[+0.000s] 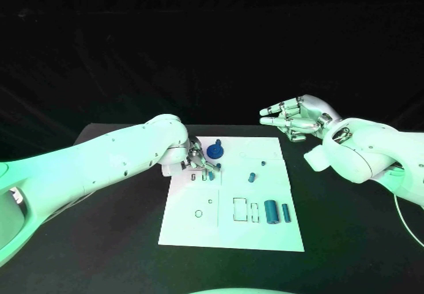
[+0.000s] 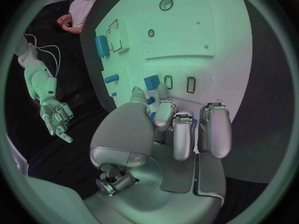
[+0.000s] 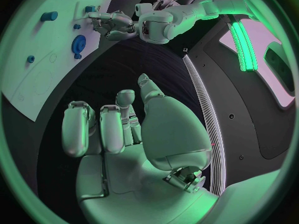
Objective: Assemble the parts on the task board
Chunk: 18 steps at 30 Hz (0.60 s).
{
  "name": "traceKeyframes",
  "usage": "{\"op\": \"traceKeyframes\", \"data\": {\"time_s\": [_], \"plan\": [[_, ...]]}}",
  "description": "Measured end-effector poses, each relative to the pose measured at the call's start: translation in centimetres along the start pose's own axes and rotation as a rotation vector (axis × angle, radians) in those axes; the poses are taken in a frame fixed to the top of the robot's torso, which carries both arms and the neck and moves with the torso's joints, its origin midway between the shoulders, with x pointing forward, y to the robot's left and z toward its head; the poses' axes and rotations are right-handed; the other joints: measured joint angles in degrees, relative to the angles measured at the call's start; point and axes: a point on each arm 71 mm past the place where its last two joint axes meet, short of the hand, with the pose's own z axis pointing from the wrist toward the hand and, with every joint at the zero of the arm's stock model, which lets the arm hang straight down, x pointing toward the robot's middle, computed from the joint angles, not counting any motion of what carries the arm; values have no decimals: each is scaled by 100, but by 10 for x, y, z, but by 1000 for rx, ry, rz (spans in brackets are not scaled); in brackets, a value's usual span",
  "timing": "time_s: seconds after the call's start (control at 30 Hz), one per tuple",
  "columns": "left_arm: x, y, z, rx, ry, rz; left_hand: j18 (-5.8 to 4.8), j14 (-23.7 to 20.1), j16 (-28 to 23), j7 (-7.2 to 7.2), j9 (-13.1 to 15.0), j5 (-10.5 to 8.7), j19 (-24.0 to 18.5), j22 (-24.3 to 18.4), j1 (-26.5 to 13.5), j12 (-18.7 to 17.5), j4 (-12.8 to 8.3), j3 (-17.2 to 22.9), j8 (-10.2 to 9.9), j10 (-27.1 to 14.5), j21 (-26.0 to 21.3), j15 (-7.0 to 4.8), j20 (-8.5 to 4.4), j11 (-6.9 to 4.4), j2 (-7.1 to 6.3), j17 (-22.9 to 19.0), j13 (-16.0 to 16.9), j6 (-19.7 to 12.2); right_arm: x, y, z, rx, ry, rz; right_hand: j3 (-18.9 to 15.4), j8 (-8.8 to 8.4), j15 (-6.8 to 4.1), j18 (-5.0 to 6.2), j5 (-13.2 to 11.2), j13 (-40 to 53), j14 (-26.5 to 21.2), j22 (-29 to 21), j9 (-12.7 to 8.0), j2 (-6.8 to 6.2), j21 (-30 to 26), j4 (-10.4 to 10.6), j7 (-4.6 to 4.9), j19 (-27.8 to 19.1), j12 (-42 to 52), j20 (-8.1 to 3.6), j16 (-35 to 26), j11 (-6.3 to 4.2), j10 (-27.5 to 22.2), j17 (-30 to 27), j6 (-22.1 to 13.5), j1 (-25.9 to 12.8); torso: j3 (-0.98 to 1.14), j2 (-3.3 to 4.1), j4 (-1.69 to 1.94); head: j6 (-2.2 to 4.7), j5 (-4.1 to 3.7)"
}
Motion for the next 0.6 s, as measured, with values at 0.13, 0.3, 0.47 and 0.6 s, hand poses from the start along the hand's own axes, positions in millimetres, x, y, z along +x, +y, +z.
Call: {"op": "traceKeyframes", "data": {"time_s": [0.13, 0.3, 0.47, 0.6], "plan": [[1, -1, 0, 1, 4, 3, 0, 0, 0, -21, 28, 0, 0, 0, 22, 0, 0, 0, 0, 0, 0, 0, 0, 0, 22, 0, 7, -21, 0, 0, 0, -2, 2, -4, -32, 0, 0, 0, 0, 0, 0, -9, 0, 0, 0, 0, 0, 0, 0, 0, 0, 0, 0, 0, 0, 0, -2, 1, 0, -2, 2], [1, -2, 1, 0, 9, 7, 0, 0, 0, 0, 58, 0, 0, 0, 76, 0, 0, 0, 24, 0, 22, 0, 0, 0, 16, 5, 16, -42, 1, 0, 1, -4, 4, -10, -32, 0, 0, 0, 8, 0, 0, -9, 0, 0, 0, 0, 0, 0, 0, 0, 0, 0, 0, 0, 0, 0, -3, 3, -1, -7, -5], [1, -4, 3, -2, 15, 11, 0, 0, 0, 0, 87, 0, 0, -1, 98, 0, 0, 0, 23, 0, 22, 0, 0, 0, 37, 5, 24, -42, 2, 1, 1, -9, 8, -21, -32, 0, 0, 0, 21, 0, 0, -9, 0, 0, 0, 0, 12, 0, 0, 0, 0, 0, 0, 0, 12, 0, -3, 3, -1, -15, -16], [2, -5, 3, -2, 20, 14, 0, 0, 0, 0, 109, 0, 0, 0, 158, 0, -12, 12, 48, 0, 22, 0, 0, 0, 53, 4, 24, -42, 2, 1, 1, -12, 11, -28, -32, 0, 0, 0, 21, 0, 0, -9, -1, 0, 0, 0, 21, 0, 0, 0, 0, 1, 1, 0, 21, 0, -3, 6, -1, -16, -14]]}}
